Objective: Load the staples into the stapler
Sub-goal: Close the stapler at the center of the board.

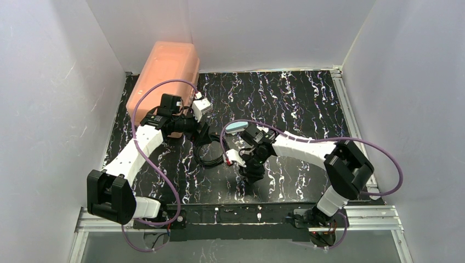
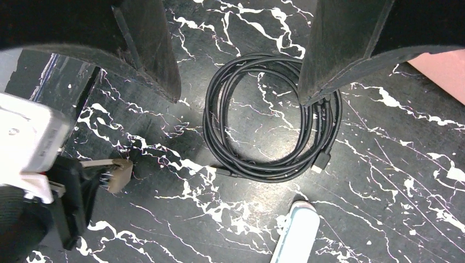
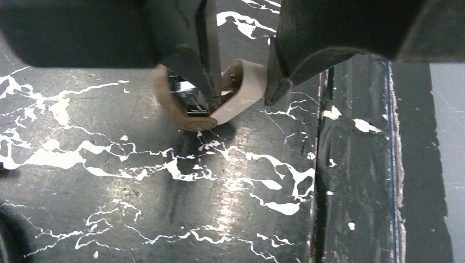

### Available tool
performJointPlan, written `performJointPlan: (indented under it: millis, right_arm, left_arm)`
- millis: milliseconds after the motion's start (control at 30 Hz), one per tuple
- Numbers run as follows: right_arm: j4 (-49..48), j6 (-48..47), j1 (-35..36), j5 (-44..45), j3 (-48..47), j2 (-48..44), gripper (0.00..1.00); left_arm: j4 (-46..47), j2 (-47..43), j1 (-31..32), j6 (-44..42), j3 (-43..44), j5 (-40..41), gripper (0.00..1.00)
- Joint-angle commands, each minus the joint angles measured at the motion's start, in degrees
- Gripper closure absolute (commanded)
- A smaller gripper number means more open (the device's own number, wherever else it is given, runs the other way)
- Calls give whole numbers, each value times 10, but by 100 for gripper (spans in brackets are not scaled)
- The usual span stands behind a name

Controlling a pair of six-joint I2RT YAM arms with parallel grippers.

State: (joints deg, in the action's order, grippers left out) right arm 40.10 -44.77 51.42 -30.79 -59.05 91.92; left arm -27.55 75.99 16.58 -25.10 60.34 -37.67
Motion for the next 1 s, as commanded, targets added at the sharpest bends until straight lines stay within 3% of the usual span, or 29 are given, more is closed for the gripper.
performJointPlan:
  millis: [0, 433, 633, 967]
  right_arm:
    - [30, -2, -11, 5, -37, 19, 53]
    - [57, 13, -29, 29, -103, 8, 24]
    - [-22, 103, -47, 91, -70, -23, 3]
    - [-132, 219, -56, 92, 10, -24, 1]
  left_arm:
    - [-20, -13, -3, -11, -13, -26, 25]
    - [-24, 5, -2, -19, -22, -45, 25]
    - [-25, 10, -2, -21, -18, -31, 25]
    - [-19, 18, -3, -3, -11, -20, 25]
